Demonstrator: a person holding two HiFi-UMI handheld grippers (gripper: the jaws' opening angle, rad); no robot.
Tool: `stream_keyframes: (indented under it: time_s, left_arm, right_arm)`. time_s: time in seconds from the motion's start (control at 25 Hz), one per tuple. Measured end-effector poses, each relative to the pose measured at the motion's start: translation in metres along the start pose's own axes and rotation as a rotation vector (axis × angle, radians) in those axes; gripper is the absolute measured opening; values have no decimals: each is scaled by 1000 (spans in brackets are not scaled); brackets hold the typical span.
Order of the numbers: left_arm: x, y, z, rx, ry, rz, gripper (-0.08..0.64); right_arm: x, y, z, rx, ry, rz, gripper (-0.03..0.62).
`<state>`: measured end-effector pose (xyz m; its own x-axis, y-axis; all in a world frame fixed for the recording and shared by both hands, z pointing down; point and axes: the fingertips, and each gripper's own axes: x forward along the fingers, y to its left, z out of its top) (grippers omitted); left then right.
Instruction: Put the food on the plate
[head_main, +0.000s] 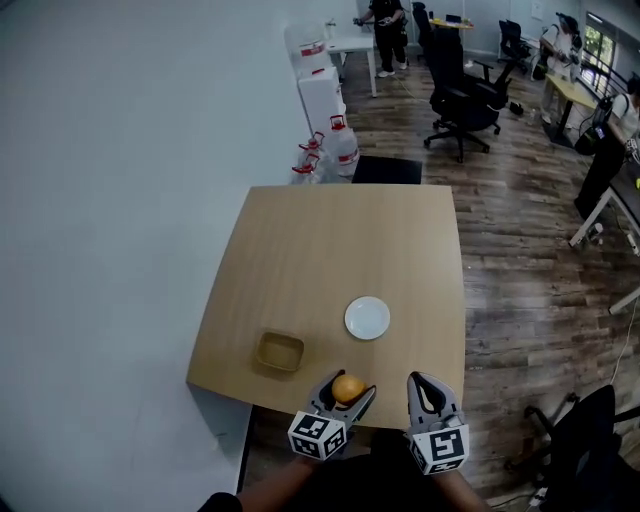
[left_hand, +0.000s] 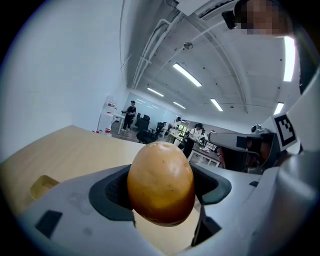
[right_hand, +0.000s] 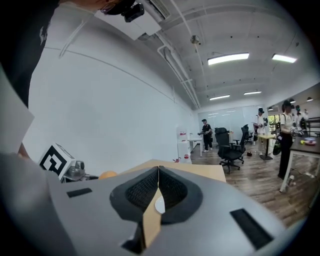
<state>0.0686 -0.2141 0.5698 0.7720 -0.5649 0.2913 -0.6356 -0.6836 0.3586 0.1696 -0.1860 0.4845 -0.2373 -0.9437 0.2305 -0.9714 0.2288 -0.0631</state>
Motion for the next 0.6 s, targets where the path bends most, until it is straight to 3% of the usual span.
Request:
stream_keyframes:
  time_s: [0.2,0.32,0.6]
  left_arm:
    - [42,17,11,-60,8,46,341]
    - [63,28,15,-56,10,79,341]
    - [106,67,-1,-96,77,120,341]
  right_arm:
    - [39,-25,-1,9,32,70,61]
    - [58,-35,-2,13,51,104,61]
    - [86,-46,-18,30,97,136,60]
